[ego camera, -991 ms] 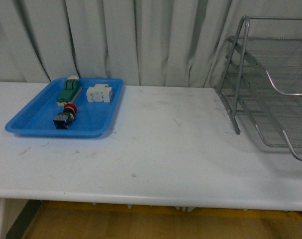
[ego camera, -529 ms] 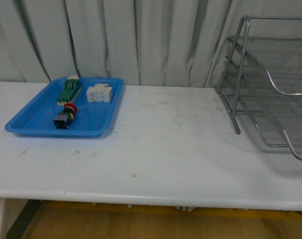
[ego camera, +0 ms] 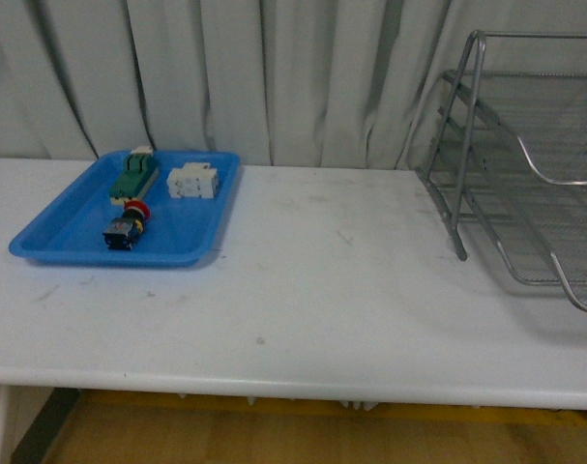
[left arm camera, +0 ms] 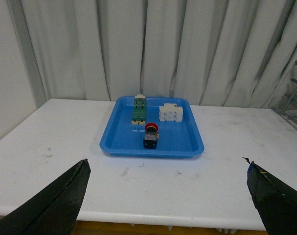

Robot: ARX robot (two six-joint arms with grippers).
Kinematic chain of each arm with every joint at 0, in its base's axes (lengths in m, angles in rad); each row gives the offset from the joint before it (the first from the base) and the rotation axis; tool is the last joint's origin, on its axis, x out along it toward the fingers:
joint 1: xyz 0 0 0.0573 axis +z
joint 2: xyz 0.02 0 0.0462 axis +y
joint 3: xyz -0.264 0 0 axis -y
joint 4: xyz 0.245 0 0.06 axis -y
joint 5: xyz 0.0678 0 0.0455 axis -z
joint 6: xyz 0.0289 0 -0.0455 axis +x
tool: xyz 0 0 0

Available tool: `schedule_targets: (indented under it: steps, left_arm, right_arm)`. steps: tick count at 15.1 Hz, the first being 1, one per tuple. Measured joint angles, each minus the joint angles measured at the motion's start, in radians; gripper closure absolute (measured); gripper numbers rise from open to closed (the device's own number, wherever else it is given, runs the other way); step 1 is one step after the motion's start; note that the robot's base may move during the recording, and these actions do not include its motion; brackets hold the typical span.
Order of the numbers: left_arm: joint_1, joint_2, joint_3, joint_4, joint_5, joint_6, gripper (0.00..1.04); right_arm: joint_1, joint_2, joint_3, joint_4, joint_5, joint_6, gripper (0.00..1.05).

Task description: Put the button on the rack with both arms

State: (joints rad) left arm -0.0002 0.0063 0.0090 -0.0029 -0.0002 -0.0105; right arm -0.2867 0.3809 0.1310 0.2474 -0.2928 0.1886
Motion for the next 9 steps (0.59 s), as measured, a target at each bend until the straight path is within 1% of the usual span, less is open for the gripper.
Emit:
schedule_targets:
  steps: [1,2,5,6,7,8,9]
  left_arm:
    - [0.0,0.0,0.0,0.0,0.0,0.0,0.07]
    - [0.0,0.0,0.0,0.0,0.0,0.0,0.07]
    - [0.0,0.0,0.0,0.0,0.0,0.0,0.07]
    - [0.0,0.0,0.0,0.0,0.0,0.0,0.07]
    - [0.0,0.0,0.0,0.0,0.0,0.0,0.07]
    - [0.0,0.0,0.0,0.0,0.0,0.0,0.07]
    - [0.0,0.0,0.0,0.0,0.0,0.0,0.07]
  right_arm:
    - [0.039,-0.047,-0.037,-0.031,0.042,-0.089,0.9]
    - [0.074,-0.074,-0.05,-0.04,0.077,-0.135,1.03]
    - [0.146,-0.14,-0.068,-0.069,0.15,-0.172,1.03]
    - [0.192,-0.161,-0.078,-0.092,0.216,-0.178,1.03]
    - [0.278,-0.183,-0.086,-0.098,0.275,-0.18,1.03]
    - [0.292,-0.196,-0.087,-0.101,0.276,-0.183,1.03]
    - [0.285,-0.251,-0.086,-0.196,0.296,-0.182,1.03]
